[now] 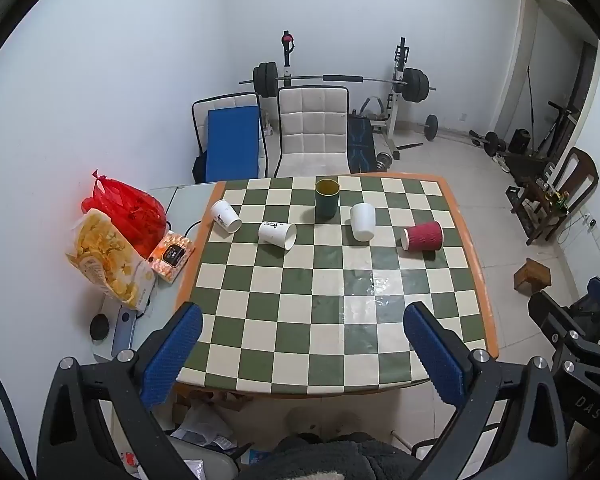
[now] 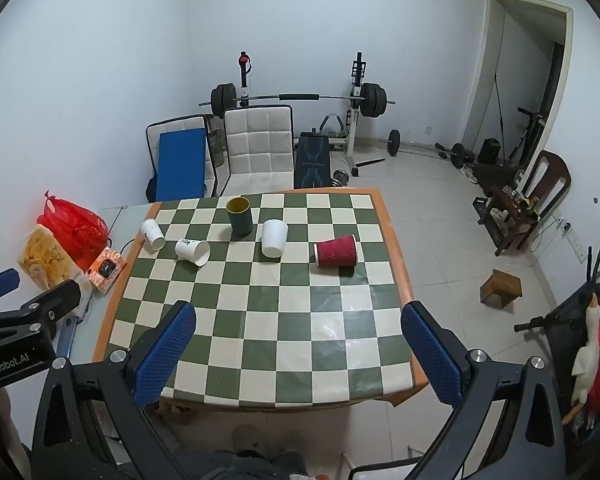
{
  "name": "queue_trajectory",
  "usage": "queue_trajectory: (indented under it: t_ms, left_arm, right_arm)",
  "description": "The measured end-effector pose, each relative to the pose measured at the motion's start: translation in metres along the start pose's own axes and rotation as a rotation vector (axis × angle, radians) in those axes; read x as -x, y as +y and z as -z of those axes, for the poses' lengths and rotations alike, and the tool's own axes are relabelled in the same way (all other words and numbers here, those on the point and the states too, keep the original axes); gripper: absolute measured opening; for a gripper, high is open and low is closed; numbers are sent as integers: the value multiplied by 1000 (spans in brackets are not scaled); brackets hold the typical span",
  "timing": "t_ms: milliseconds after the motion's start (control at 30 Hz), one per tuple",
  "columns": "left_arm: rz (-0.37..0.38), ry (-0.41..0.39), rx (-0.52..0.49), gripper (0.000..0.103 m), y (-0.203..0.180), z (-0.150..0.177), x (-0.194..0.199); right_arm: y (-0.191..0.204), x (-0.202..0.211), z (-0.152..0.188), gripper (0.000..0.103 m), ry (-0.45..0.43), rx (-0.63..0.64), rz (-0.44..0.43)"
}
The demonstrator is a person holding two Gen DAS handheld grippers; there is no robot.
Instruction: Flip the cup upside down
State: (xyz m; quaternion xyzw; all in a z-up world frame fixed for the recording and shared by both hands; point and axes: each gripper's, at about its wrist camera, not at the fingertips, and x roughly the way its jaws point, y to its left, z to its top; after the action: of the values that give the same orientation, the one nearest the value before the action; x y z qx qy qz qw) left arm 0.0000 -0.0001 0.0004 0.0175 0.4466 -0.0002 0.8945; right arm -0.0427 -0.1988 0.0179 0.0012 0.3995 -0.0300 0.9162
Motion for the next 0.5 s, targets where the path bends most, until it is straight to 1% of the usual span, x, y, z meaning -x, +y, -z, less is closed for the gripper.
queue_trajectory:
  t_ms: [500]
  left_arm:
    - [3,-11,1,103,-1,-4,9]
  right_arm:
    - [2,2,1,103,4,-7,-4]
